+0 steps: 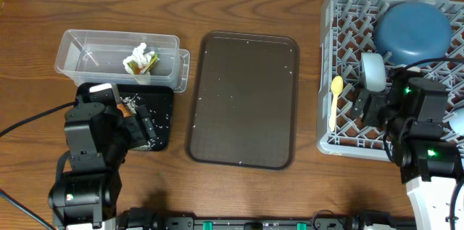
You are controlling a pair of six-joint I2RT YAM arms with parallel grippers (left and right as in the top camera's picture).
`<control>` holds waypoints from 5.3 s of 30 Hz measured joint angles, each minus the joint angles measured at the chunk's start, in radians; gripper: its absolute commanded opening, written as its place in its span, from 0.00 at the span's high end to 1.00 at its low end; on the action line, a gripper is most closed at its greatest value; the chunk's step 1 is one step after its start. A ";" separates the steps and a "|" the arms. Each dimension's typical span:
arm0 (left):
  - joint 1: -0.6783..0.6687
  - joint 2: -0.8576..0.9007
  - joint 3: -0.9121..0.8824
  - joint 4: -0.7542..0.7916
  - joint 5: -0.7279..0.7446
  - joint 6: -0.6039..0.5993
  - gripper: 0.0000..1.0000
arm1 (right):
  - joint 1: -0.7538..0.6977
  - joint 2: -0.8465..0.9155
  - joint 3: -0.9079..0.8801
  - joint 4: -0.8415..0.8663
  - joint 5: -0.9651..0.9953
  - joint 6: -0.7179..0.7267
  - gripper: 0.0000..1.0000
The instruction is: Sort waste into correct bins and load items into the dishwasher rack
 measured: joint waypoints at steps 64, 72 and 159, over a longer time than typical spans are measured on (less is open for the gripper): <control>0.000 0.000 -0.003 -0.002 -0.003 0.003 0.08 | 0.100 -0.826 -0.753 0.775 -0.030 -0.061 0.01; 0.000 0.000 -0.003 -0.003 -0.003 0.003 0.08 | 0.100 -0.938 -0.835 0.774 -0.031 -0.146 0.01; 0.000 -0.732 -0.873 0.920 -0.027 0.003 0.08 | 0.100 -0.950 -0.837 0.619 -0.056 -0.215 0.01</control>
